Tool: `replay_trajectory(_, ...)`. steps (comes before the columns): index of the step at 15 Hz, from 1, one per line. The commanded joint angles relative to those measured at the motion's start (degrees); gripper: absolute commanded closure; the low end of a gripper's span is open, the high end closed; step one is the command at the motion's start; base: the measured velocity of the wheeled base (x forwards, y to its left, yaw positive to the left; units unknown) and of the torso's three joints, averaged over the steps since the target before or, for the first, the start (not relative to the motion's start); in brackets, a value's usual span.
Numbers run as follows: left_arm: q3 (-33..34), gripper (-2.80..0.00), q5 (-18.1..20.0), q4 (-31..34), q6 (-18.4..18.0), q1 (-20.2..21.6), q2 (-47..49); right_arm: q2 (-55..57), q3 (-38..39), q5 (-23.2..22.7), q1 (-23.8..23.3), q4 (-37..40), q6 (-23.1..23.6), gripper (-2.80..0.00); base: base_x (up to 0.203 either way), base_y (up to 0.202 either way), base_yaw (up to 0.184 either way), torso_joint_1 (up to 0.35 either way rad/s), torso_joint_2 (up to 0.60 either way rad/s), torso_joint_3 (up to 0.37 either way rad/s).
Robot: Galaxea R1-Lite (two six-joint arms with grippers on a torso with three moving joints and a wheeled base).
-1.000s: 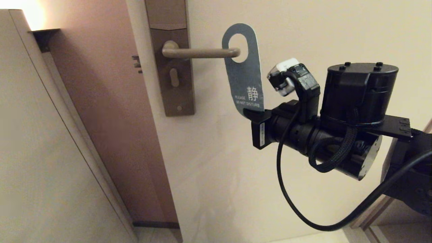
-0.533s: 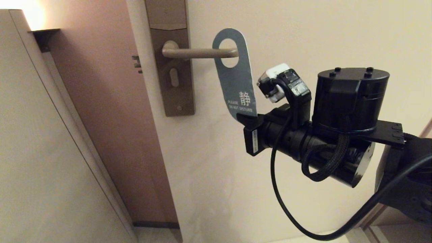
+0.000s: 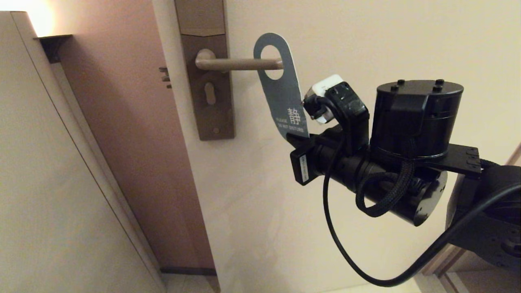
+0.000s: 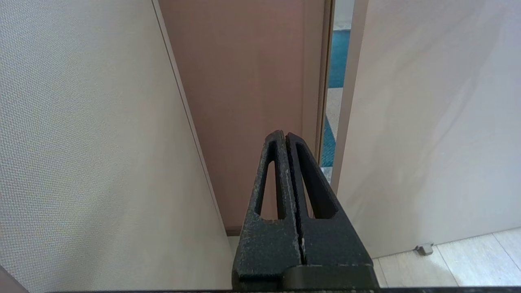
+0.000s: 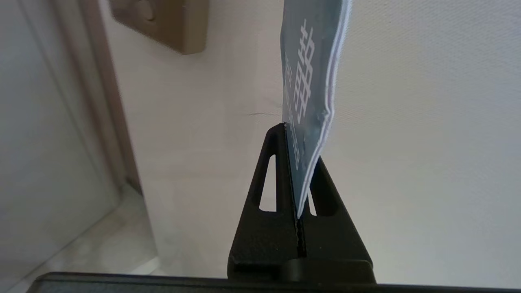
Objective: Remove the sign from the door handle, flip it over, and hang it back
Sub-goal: Hang the sign back with the other side facing out
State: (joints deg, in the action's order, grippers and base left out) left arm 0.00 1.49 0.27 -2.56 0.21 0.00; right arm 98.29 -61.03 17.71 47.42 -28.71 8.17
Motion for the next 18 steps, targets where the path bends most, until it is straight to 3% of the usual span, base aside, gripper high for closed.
replay_trajectory(1,0.0,0.00,0.0,0.0,0.0,0.0,0.1,0.1,-0.1,1.2,0.5,-0.2,0.2,0.00,0.000,0.000,0.000,0.000,0.00,0.000)
replay_trajectory(6,0.0,0.00,0.0,-0.1,0.0,0.0,0.1,0.6,-0.3,6.6,2.2,-0.2,0.2,0.00,0.000,0.000,0.000,0.000,0.00,0.000)
replay_trajectory(18,0.0,0.00,0.0,0.0,0.0,0.1,0.1,3.2,-0.4,6.6,5.0,-0.2,-0.1,0.00,0.000,0.000,0.000,0.000,0.00,0.000)
